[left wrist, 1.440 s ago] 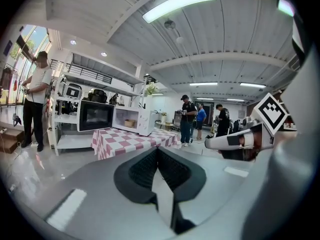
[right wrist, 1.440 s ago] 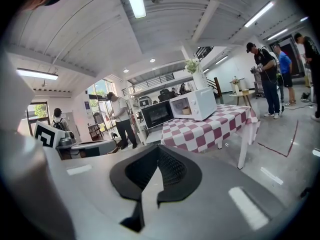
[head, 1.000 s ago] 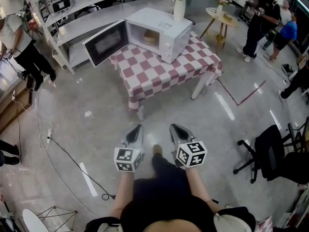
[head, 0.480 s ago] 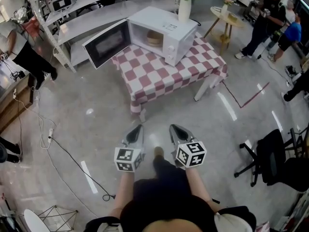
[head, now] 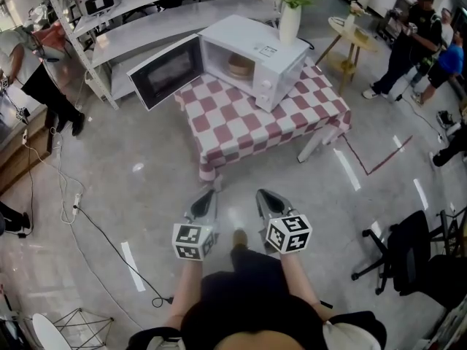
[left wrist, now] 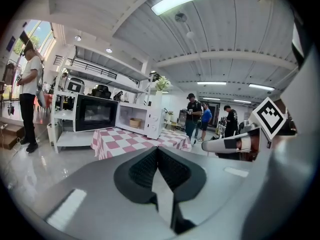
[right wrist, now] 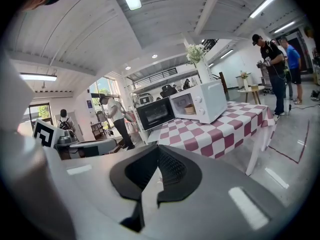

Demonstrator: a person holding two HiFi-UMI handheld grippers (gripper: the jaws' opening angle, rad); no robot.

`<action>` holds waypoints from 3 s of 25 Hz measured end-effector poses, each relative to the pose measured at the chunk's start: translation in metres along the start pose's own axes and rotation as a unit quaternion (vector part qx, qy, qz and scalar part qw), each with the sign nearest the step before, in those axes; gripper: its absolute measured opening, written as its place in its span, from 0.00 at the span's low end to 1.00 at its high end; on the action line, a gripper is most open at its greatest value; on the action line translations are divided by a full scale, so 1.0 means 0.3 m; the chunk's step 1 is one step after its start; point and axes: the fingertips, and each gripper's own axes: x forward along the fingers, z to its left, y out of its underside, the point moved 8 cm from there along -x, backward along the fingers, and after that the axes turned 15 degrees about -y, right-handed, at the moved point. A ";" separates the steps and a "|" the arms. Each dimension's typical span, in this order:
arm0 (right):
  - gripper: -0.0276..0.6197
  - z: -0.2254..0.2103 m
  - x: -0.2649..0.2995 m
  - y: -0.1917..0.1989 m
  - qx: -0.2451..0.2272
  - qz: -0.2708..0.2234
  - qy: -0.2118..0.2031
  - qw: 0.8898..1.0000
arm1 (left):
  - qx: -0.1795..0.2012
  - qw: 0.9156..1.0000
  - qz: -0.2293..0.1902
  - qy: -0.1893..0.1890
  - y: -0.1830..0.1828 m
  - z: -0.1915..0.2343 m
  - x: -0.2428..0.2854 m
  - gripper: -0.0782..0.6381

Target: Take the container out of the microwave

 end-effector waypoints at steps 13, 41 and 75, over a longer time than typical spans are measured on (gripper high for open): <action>0.04 -0.132 0.126 -0.081 -0.005 0.009 -0.019 1.000 | -0.014 1.000 -0.004 -0.018 -0.054 0.022 0.161 0.12; 0.04 -0.267 0.254 -0.147 -0.001 0.012 -0.024 1.000 | -0.019 1.000 -0.006 -0.024 -0.072 0.047 0.326 0.12; 0.04 -0.347 0.327 -0.188 0.011 0.007 -0.038 0.999 | -0.030 0.999 0.002 -0.028 -0.104 0.056 0.433 0.12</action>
